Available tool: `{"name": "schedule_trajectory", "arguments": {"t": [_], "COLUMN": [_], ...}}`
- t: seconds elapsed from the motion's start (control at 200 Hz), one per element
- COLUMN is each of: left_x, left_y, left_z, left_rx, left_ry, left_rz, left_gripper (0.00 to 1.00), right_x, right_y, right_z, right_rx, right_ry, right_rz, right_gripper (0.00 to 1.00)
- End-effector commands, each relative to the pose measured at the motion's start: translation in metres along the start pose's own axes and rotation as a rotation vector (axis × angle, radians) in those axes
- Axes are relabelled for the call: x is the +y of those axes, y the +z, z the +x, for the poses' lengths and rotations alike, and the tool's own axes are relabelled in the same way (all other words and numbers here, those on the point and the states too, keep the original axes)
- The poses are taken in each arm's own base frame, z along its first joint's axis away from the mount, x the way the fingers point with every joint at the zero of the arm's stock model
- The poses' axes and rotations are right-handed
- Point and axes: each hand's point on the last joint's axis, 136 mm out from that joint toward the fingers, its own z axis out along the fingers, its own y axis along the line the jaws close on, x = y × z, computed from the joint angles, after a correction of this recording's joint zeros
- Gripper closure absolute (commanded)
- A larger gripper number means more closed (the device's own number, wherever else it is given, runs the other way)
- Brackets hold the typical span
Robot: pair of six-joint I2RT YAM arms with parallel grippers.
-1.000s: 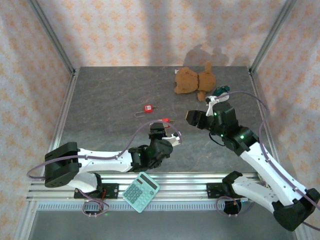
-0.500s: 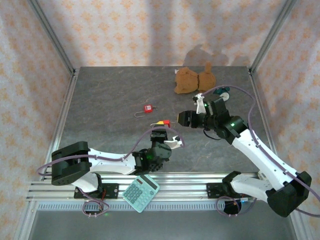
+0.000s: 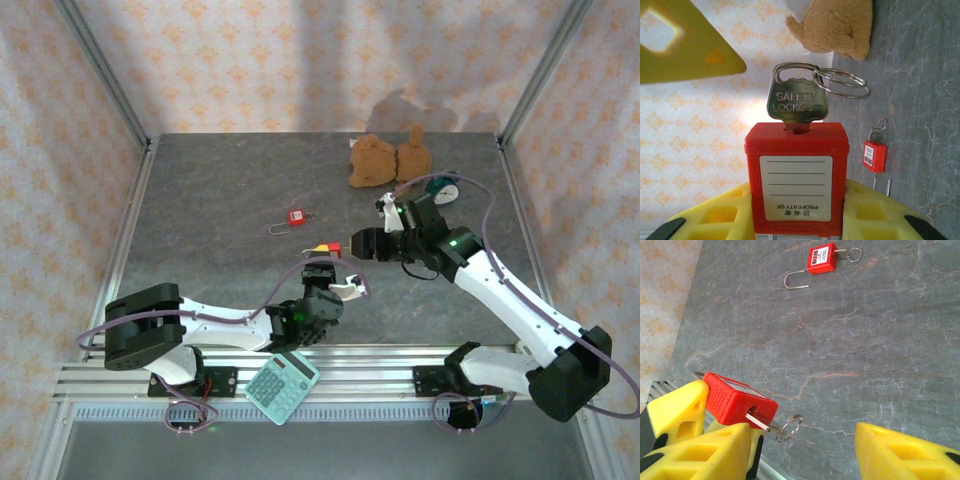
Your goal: Unlock with the key
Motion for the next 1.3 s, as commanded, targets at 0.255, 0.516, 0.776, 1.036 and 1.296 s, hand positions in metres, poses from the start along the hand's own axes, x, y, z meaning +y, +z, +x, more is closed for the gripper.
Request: {"name": "schedule_trajectory", "arguments": {"t": [0.255,0.516,0.776,1.036,1.296], "left_x": [0.006,0.005,0.007,0.005,0.005], "left_y": [-0.004,-0.006,-0.008,-0.010,-0.010], "left_z": [-0.002,-0.002,-0.001,0.002,0.000], "left_rx": [0.008,0.004,0.005,0.005,0.001], "left_ry": [-0.044,-0.042,-0.050,-0.045,-0.045], "left_rz": [-0.021,-0.022,-0.029,-0.023,-0.017], "left_gripper": [0.69,0.69,0.69,0.69,0.69], "right_x": [0.010,0.000,0.002,0.013,0.013], "right_y": [0.001,0.001,0.004,-0.022,-0.015], "right_z": [0.002,-0.010,-0.008,-0.014,0.009], "right_rx": [0.008,-0.048,-0.029,-0.079,0.007], "right_ry": [-0.048,-0.036,-0.031,-0.052,-0.052], "right_rz": [-0.015,0.047,0.035,0.016,-0.003], "right_gripper": [0.44,0.43,0.43,0.43,0.42]}}
